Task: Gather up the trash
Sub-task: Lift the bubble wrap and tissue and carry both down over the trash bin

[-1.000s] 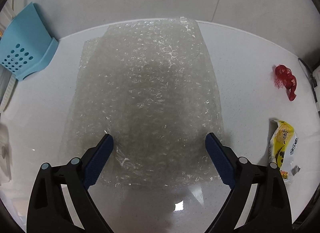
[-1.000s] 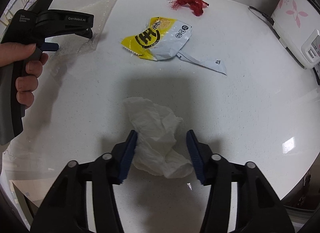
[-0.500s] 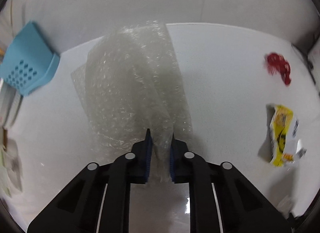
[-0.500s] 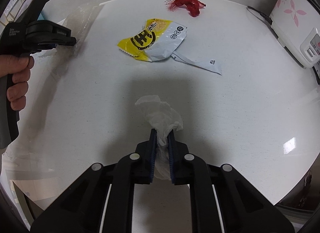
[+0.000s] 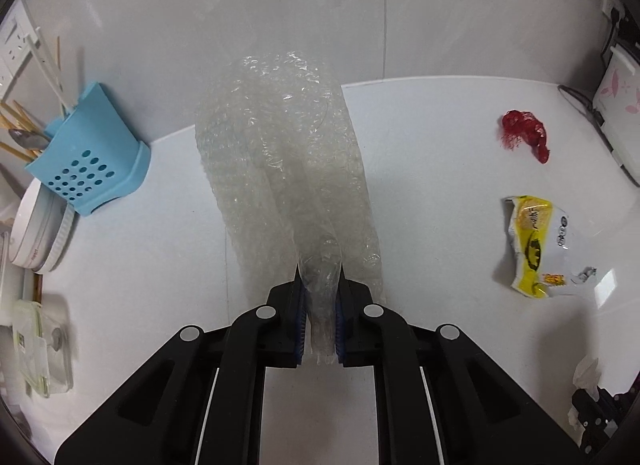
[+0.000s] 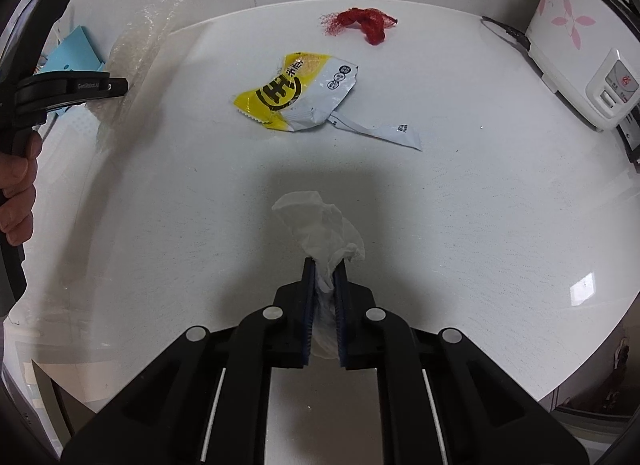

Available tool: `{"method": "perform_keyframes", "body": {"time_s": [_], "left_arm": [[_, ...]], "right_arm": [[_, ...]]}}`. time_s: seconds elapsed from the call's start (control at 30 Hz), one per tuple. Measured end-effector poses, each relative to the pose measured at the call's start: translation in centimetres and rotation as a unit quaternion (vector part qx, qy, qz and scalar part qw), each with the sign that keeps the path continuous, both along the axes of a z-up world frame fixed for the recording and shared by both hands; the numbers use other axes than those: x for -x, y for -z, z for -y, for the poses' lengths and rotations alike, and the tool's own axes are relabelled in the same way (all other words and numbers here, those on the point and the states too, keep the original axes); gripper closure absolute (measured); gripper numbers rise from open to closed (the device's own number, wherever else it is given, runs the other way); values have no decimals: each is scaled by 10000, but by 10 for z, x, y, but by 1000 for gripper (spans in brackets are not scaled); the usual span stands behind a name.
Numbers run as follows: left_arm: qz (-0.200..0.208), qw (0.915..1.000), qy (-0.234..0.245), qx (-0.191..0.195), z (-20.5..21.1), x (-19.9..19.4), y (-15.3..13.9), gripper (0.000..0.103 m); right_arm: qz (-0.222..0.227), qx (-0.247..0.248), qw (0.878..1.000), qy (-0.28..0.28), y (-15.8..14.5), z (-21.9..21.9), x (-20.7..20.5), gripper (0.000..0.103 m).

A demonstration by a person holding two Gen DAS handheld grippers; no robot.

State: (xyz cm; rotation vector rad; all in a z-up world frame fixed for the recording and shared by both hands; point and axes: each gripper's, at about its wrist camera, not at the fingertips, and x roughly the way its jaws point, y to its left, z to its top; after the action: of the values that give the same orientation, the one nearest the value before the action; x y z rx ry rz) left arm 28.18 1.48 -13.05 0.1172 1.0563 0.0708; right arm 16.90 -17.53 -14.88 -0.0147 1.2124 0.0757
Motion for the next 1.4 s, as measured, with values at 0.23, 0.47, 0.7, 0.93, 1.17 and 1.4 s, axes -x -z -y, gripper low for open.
{"method": "perform_keyframes", "body": {"time_s": [0.23,0.47,0.7,0.93,1.17,1.4], "left_arm": [[111,9999,-40,77,-8,22,-13,93],[243,9995,-96,153,-6,49,-27,93],[301,9991,-170,234,-1,76,-38,93],[357,9986,-238,317,5,106,-46,93],[439,9979,-293,388,13,142,-55,93],[492,9969,-371,486,22,175,-60,93]], "right_arm": [[115,-95,9999,-6,-13,8,10,95],[224,-163,9996,-47,-21,15,23,95],[309,-198,9993,-114,-28,23,40,95],[391,-199,9988,-207,-34,29,57,95],[452,-213,9983,-306,-40,34,73,95],[544,-241,9973,-433,-49,38,92,95]]}}
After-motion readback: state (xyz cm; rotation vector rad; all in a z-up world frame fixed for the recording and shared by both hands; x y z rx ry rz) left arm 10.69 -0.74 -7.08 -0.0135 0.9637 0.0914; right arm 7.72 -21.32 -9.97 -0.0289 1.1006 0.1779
